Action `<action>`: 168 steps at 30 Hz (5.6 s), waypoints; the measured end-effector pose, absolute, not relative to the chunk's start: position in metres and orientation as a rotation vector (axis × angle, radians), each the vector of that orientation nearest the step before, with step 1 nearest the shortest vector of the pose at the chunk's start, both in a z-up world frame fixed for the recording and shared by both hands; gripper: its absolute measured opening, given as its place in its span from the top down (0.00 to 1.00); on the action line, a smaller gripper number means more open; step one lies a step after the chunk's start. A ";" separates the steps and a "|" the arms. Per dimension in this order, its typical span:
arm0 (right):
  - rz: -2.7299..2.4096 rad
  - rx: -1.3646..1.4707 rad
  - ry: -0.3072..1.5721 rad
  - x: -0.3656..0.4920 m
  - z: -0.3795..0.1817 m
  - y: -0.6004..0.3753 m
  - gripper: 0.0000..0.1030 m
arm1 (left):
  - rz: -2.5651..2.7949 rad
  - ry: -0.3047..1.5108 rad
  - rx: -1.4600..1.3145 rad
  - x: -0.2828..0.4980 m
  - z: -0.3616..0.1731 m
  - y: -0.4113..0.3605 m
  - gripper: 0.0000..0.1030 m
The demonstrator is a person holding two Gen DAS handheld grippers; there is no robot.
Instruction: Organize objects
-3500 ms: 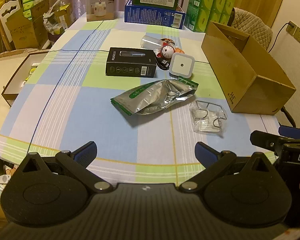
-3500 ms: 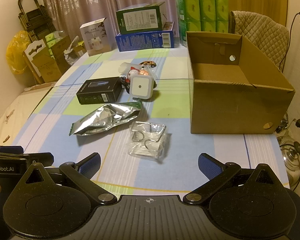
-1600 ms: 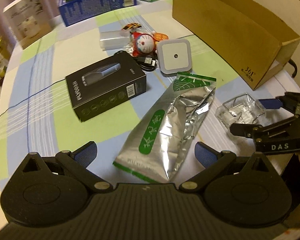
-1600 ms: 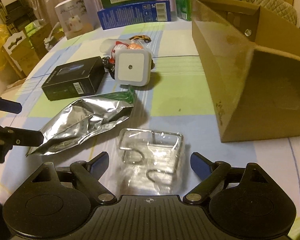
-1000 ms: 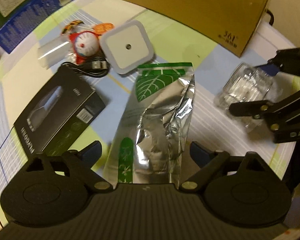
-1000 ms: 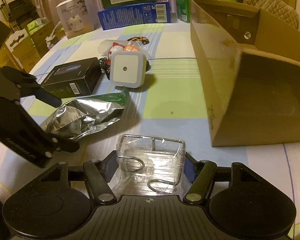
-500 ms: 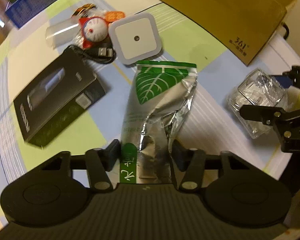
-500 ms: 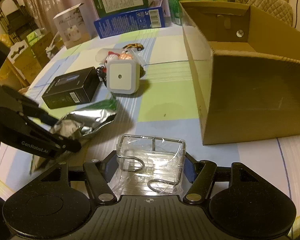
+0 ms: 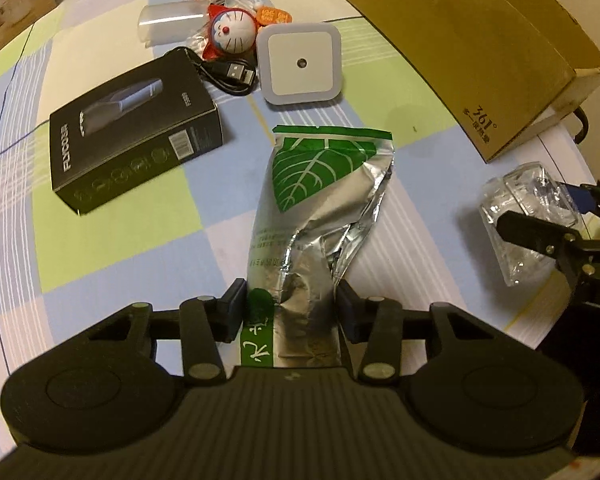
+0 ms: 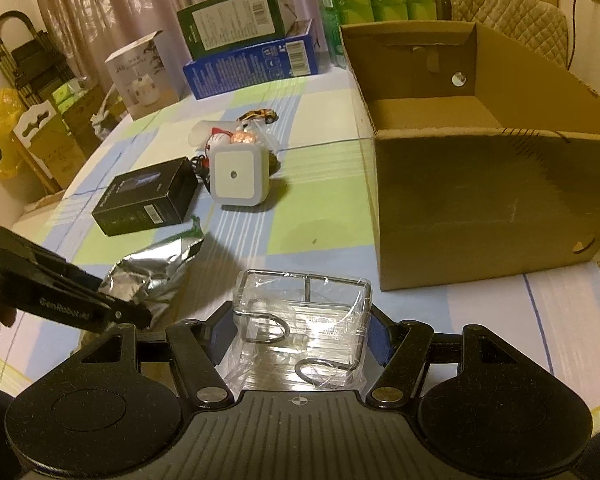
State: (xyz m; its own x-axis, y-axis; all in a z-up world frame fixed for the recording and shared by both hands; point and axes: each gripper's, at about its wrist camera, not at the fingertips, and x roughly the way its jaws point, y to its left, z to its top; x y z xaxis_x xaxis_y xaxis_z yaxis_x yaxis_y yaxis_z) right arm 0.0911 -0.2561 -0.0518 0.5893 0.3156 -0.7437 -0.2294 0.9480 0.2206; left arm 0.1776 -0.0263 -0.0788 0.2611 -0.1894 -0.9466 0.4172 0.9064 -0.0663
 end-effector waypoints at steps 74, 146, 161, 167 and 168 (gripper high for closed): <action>0.189 0.126 0.776 0.219 0.030 -0.409 0.36 | -0.384 1.003 -0.191 0.251 0.064 -0.187 0.41; 0.488 0.056 0.728 0.074 0.027 -0.227 0.19 | -0.077 0.862 0.018 0.095 0.063 0.052 0.01; 0.438 0.057 0.707 0.141 -0.022 -0.191 0.19 | -0.041 0.869 -0.053 0.166 -0.002 0.067 0.01; 0.411 0.036 0.724 0.171 -0.049 -0.178 0.19 | -0.054 0.847 -0.019 0.196 -0.025 0.069 0.01; 0.408 0.034 0.729 0.175 -0.053 -0.177 0.19 | -0.059 0.847 -0.015 0.201 -0.030 0.071 0.01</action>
